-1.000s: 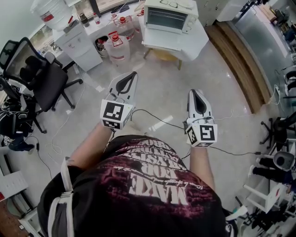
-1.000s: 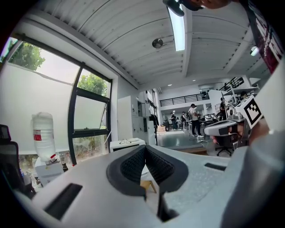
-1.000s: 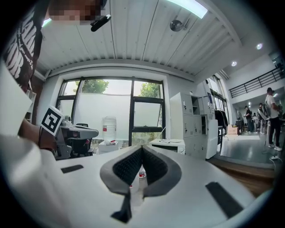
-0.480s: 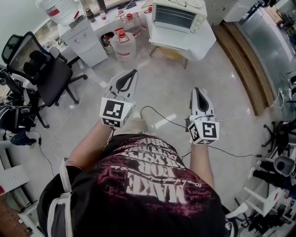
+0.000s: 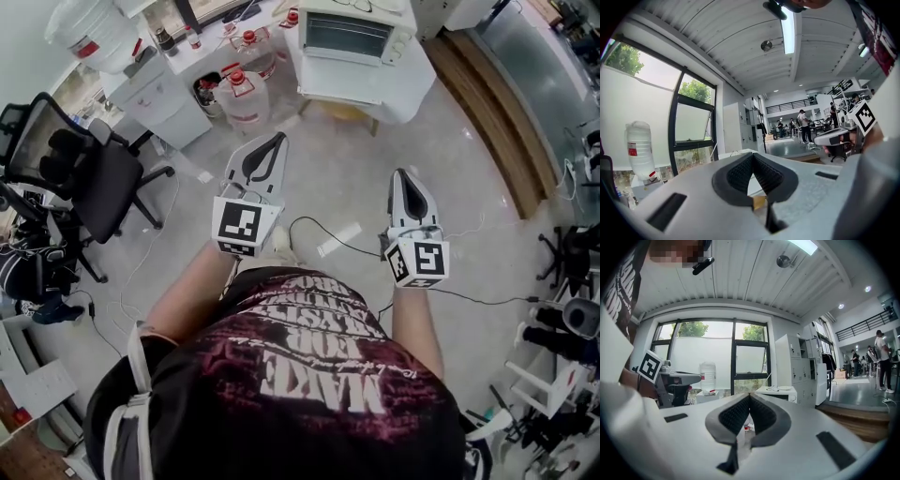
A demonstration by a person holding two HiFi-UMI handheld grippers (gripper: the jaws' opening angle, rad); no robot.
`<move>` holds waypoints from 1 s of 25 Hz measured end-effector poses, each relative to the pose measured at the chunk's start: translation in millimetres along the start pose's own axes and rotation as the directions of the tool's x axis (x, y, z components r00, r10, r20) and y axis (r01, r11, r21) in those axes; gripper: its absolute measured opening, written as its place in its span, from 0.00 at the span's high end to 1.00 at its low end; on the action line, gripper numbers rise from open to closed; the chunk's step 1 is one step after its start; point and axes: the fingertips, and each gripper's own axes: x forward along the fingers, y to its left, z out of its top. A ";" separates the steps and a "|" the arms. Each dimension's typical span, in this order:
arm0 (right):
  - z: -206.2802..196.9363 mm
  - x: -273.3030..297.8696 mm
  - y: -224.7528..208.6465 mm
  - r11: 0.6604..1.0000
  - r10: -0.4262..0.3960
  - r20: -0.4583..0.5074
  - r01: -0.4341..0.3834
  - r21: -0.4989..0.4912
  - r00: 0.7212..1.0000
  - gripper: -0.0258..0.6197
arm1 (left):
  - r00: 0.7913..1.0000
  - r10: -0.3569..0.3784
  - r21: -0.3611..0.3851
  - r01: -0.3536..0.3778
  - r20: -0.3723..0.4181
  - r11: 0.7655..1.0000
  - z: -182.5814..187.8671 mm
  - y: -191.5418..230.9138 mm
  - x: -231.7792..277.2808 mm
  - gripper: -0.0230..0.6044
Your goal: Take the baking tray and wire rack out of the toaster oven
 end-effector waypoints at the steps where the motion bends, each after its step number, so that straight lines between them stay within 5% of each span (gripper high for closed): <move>1: 2.7 5.6 1.8 1.000 -0.001 0.001 0.001 -0.004 1.000 0.96 | 1.000 -0.002 -0.005 0.002 0.005 1.000 1.1 6.3 5.0 0.95; 25: 7.1 117.1 5.1 0.997 -0.068 -0.041 0.067 -0.030 0.997 0.96 | 0.994 -0.110 -0.048 0.109 -0.023 0.993 -31.9 80.4 93.1 0.95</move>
